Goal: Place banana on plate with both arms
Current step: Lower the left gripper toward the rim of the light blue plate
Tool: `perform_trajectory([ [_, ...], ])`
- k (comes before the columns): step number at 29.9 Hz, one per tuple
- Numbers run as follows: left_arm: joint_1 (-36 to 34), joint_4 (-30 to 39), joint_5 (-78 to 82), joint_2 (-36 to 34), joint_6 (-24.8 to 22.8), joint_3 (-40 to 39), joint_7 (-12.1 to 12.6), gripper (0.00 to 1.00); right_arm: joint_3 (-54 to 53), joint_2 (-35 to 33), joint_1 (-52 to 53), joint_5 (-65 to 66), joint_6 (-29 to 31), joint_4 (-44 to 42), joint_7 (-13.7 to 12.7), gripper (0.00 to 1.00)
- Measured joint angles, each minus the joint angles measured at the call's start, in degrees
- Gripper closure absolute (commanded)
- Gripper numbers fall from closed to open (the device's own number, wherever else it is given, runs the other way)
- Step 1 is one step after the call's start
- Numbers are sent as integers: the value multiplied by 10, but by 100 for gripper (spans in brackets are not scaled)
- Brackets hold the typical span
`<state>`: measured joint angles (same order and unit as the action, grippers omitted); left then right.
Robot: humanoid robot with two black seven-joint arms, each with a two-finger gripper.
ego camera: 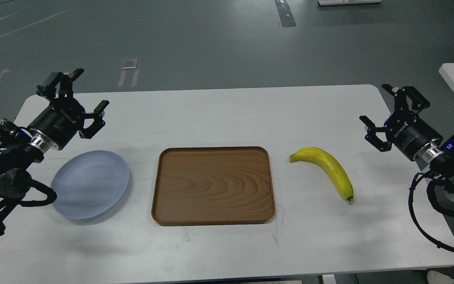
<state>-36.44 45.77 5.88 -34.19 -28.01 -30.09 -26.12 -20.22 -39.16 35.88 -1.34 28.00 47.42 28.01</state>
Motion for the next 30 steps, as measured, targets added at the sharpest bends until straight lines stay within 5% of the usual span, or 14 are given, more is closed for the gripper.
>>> perform_trajectory([
  [17, -33, -1, 37, -37, 0, 7, 7, 0, 2, -4, -2, 1, 0, 0, 0, 0],
  [30, -82, 161, 545, -189, 0, 1, -18, 0, 4, -4, 4, 3, 0, 0, 0, 0],
])
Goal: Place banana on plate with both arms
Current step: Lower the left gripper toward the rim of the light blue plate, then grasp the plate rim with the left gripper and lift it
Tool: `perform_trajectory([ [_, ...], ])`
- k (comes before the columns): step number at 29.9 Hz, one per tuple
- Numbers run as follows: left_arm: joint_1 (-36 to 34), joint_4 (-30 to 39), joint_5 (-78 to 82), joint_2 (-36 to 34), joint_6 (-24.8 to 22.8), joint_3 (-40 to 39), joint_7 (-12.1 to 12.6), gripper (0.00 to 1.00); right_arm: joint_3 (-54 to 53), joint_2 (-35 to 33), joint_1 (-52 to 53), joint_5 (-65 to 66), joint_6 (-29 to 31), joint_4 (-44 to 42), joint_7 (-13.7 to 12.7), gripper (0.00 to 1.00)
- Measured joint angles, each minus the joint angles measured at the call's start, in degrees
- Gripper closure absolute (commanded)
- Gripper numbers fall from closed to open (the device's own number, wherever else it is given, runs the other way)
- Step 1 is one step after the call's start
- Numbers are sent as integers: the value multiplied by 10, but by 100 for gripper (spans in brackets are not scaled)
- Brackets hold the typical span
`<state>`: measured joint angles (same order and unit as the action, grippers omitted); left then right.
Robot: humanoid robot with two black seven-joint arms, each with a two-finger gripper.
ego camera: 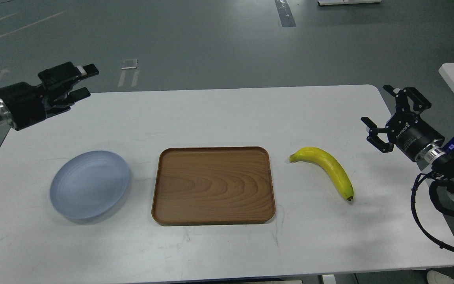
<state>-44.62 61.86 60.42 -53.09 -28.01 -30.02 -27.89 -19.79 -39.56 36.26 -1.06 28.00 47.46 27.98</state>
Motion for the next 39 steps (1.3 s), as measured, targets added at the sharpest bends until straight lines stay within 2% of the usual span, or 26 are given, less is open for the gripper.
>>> perform_trajectory([
  [4, 3, 24, 173, -18, 0, 5, -1, 0, 0, 0, 0, 0, 0, 0, 0, 0],
  [8, 12, 18, 312, -26, 2, 27, -1, 0, 0, 0, 1, 1, 0, 0, 0, 0],
  [10, 14, 4, 353, -32, 27, 61, -1, 0, 0, 0, 1, 1, 0, 0, 0, 0],
  [16, 14, -67, 372, -29, 110, 157, -1, 3, 0, 0, 1, 1, 0, 2, 0, 0],
  [19, 14, -109, 369, -19, 134, 188, -1, 4, 0, 0, 2, 1, 0, 2, 0, 0],
  [24, 20, -158, 344, 10, 149, 217, -1, 5, -1, 0, 2, 1, 0, 2, 0, 0],
  [32, 46, -197, 305, 30, 152, 230, -1, 8, -1, 0, 2, 1, 0, 2, 0, 0],
  [35, 48, -207, 302, 38, 152, 232, -1, 13, -1, 0, 2, 1, 0, 2, 0, 0],
  [38, 48, -211, 292, 40, 152, 236, -1, 27, -1, 1, 1, 1, 0, 2, 0, 0],
  [39, 48, -211, 289, 41, 152, 237, -1, 36, -1, 1, 1, 1, 0, 2, 0, 0],
])
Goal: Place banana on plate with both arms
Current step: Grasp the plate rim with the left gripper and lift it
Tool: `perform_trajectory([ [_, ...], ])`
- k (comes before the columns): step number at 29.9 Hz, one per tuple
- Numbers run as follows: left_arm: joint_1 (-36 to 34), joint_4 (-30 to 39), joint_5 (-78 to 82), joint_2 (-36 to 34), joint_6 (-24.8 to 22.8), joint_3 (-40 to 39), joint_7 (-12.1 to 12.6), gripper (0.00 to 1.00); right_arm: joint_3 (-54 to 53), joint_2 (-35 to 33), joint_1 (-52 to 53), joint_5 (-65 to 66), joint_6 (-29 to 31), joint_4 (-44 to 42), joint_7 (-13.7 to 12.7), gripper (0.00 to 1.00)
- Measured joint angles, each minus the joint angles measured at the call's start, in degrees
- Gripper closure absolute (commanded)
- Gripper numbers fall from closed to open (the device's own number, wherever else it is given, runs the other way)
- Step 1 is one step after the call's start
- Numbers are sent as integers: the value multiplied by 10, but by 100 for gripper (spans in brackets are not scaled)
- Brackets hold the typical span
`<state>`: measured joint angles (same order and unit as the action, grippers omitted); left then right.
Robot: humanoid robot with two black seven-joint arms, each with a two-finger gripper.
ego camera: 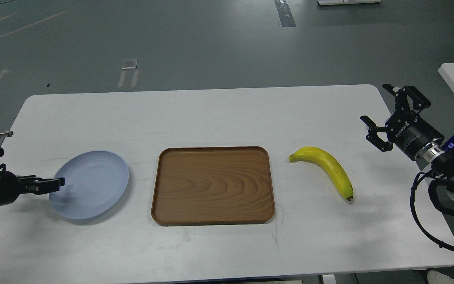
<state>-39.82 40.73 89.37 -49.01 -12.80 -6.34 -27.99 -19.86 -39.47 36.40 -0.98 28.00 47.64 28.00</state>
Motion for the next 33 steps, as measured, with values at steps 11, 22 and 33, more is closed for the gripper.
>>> perform_trajectory([
  [11, 0, 0, -15, 2, -4, 5, 0, 100, 1, 0, 1, 2, 0, 0, 0, 0],
  [22, -7, 1, -70, 2, -1, 4, 0, 100, 1, 1, 1, 4, 0, -1, 0, 0],
  [33, -120, 73, -89, -3, -42, 4, 0, 100, 1, -1, 2, 4, 0, -1, 0, 0],
])
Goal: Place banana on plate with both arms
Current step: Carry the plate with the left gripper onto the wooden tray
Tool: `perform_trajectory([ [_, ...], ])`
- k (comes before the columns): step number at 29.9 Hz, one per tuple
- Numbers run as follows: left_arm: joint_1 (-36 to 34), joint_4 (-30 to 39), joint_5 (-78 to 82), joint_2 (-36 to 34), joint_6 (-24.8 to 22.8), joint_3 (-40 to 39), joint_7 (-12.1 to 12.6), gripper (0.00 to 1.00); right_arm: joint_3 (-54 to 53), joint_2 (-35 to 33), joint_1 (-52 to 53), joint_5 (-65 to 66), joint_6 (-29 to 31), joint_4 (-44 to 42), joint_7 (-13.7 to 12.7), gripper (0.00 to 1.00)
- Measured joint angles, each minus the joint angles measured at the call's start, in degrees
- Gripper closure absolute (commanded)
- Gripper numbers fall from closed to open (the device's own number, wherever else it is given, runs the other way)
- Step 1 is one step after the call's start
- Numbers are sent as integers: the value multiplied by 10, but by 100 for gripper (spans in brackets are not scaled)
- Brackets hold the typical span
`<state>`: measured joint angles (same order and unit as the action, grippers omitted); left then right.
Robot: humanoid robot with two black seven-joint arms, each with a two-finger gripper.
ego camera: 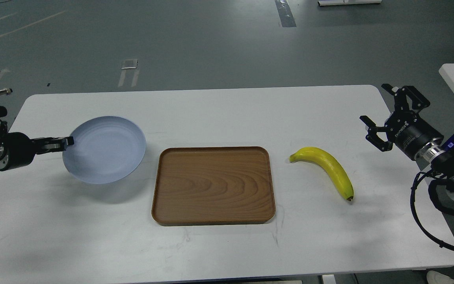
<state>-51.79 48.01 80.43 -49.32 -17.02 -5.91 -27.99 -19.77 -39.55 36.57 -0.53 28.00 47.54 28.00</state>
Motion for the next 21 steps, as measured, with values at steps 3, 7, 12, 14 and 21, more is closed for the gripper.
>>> perform_trajectory([
  [3, -35, 44, 4, 2, -14, 0, 0, 100, 0, -1, 0, 0, 0, 0, 0, 0],
  [7, -63, 101, 38, 21, -18, 0, 0, 100, 0, -4, 0, 0, 0, 0, 0, 0],
  [12, -72, 122, 93, 86, -20, 1, 0, 100, -1, -5, 0, 0, 0, 0, 0, 0],
  [14, -73, 120, 103, 113, -21, 3, 0, 100, -1, -6, 0, 0, 0, 0, 0, 0],
  [21, -79, 75, 111, 207, -24, 41, 0, 100, 0, -11, -1, 0, 0, -1, 0, 0],
])
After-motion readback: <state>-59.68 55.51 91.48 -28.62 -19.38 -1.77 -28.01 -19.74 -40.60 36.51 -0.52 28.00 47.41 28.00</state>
